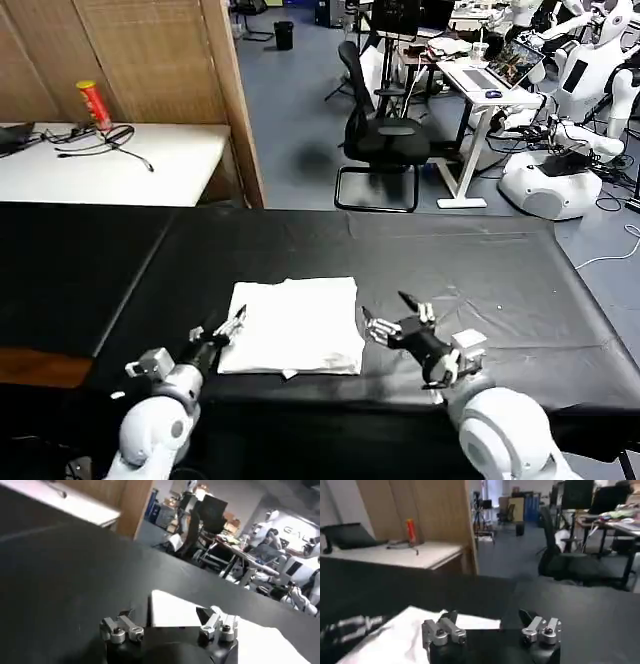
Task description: Fold and organize the clothes.
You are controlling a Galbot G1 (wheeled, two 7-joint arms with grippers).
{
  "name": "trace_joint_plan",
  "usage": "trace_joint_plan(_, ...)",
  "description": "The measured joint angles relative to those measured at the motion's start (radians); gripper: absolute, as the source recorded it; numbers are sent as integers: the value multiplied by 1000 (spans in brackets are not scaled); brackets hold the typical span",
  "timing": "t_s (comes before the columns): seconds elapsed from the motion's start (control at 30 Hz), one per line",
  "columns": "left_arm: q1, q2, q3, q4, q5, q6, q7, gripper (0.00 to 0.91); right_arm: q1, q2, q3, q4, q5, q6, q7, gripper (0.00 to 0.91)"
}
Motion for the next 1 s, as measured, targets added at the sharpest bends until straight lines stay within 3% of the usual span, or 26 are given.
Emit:
trace_joint_plan(0.03,5,-4,0,2,1,-2,1,868,1,-1,9,3,7,0,0,878)
trace_joint_plan(0.13,15,-12,1,3,1,-7,3,653,4,-2,34,4,20,0,-1,878)
trace_joint_plan(0.17,19,-13,1,1,0,-9,4,546,6,-2,40,3,21,0,-1,878)
trace_joint_plan(0.2,22,-15,1,-2,-1,-9,4,293,7,-2,46,2,22,0,-2,878)
trace_joint_plan(0.23,25,-17,2,-3,-2,-9,5,185,8,-2,48,2,22,0,-2,878)
trace_joint_plan(0.33,30,-22,-1,-3,-12,-7,0,10,11,1,51,4,22,1,-4,878)
trace_joint_plan(0.6,23,-40,-13,-1,-49,8,-24,0,8,7,70,4,21,8,-6,878)
trace_joint_plan(0.77,3,-12,-17,-29,82,36,18,0,3,6,102,-7,14,7,-9,878)
trace_joint_plan(1.0,-32,127,-58,-71,305,37,49,0,-7,6,164,-79,-83,45,-34,878)
